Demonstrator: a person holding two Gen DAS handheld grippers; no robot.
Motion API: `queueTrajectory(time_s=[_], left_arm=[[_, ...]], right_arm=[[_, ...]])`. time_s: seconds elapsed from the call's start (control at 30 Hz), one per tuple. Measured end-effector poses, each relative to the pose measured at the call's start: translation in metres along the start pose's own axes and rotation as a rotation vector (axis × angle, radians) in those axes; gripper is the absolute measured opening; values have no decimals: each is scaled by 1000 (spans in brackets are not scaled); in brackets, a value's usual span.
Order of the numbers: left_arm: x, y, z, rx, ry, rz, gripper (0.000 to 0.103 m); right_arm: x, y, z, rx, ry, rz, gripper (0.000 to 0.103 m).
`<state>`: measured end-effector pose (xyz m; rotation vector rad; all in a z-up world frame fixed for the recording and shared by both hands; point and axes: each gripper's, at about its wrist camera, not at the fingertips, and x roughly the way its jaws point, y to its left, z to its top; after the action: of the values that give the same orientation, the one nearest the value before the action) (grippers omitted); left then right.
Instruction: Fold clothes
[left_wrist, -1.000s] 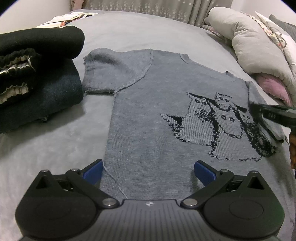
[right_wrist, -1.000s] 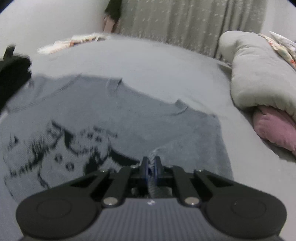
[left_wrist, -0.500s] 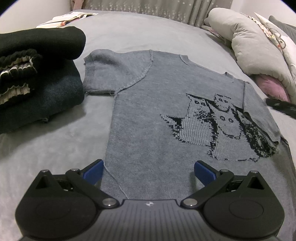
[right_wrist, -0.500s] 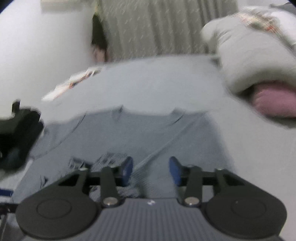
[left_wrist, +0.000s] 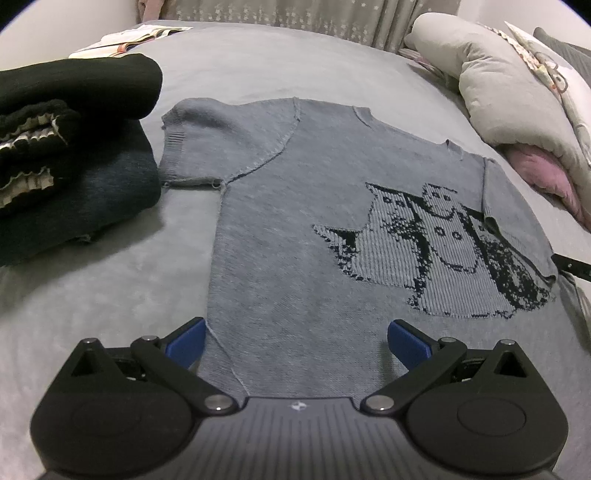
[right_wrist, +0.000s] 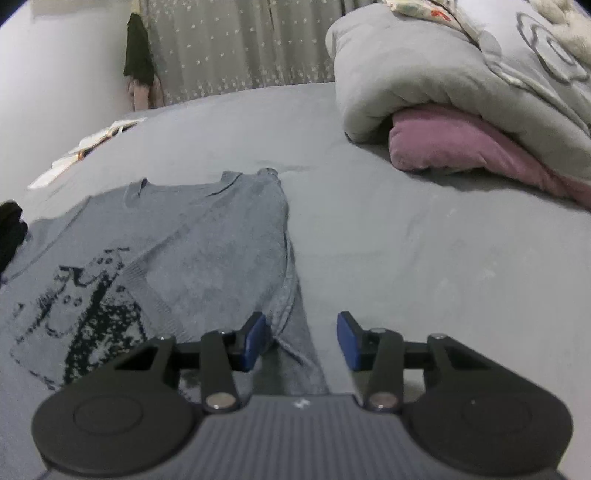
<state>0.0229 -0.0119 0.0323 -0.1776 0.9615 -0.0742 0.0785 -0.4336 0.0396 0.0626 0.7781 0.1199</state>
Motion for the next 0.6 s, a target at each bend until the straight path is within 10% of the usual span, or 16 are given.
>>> queueTrajectory(time_s=[0.2,0.6], left_arm=[[0,0,-1,4,2,-1,103],[-2,6,-2,-10,4,2,103]], right_arm=[[6,9,-4,-41,28,-5,9],[-1,-14,-3,61,-23,-83,6]])
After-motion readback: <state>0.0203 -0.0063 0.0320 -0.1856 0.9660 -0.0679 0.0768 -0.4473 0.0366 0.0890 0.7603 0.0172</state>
